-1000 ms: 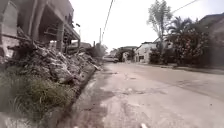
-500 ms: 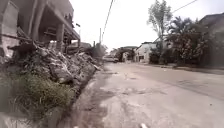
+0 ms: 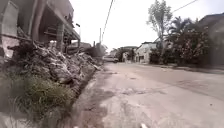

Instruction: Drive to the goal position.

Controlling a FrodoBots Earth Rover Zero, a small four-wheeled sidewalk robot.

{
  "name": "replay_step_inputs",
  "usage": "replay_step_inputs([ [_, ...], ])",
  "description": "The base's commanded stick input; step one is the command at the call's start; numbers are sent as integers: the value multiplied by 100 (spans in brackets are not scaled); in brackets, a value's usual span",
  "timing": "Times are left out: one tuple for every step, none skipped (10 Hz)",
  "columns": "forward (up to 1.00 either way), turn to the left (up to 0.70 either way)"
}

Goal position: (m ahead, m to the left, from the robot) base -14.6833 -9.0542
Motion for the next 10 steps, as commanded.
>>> replay_step_inputs([
  [4,0],
  [5,0],
  [5,0],
  [5,0],
  [4,0],
  [4,0],
  [4,0],
  [4,0],
  [4,0],
  [4,0],
])
